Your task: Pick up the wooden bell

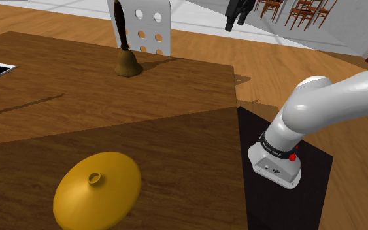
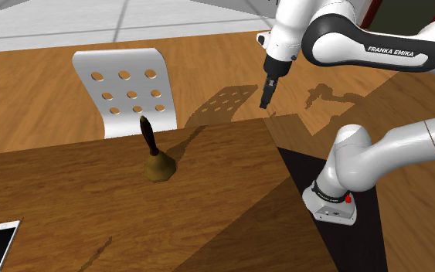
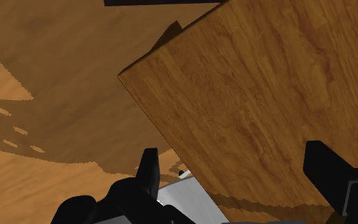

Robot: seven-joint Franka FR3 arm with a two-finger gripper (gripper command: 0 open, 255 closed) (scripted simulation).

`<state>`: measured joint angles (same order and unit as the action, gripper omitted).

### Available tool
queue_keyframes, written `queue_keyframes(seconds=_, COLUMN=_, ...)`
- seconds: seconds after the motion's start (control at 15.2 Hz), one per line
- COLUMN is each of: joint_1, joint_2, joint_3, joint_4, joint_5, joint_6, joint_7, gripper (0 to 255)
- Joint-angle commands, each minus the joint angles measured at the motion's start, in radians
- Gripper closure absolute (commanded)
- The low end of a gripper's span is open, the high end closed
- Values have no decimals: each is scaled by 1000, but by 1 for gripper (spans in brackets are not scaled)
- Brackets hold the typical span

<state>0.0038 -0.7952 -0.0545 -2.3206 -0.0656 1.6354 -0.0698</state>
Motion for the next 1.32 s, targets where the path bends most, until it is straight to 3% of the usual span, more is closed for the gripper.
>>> queue_keyframes(seconds=0.0, joint_1=0, joint_2=0, joint_3=0, joint_4=0, joint_5=0, joint_6=0, joint_7=0, gripper=0)
queue_keyframes(seconds=0.66, joint_1=165, joint_2=186, joint_3=-135, joint_4=-68, joint_5=171, joint_6=428, joint_7=-269, gripper=0)
queue_keyframes(seconds=1.25, joint_1=396, joint_2=416, joint_3=-275, joint_4=12, joint_5=464, joint_6=683, joint_7=-631, gripper=0)
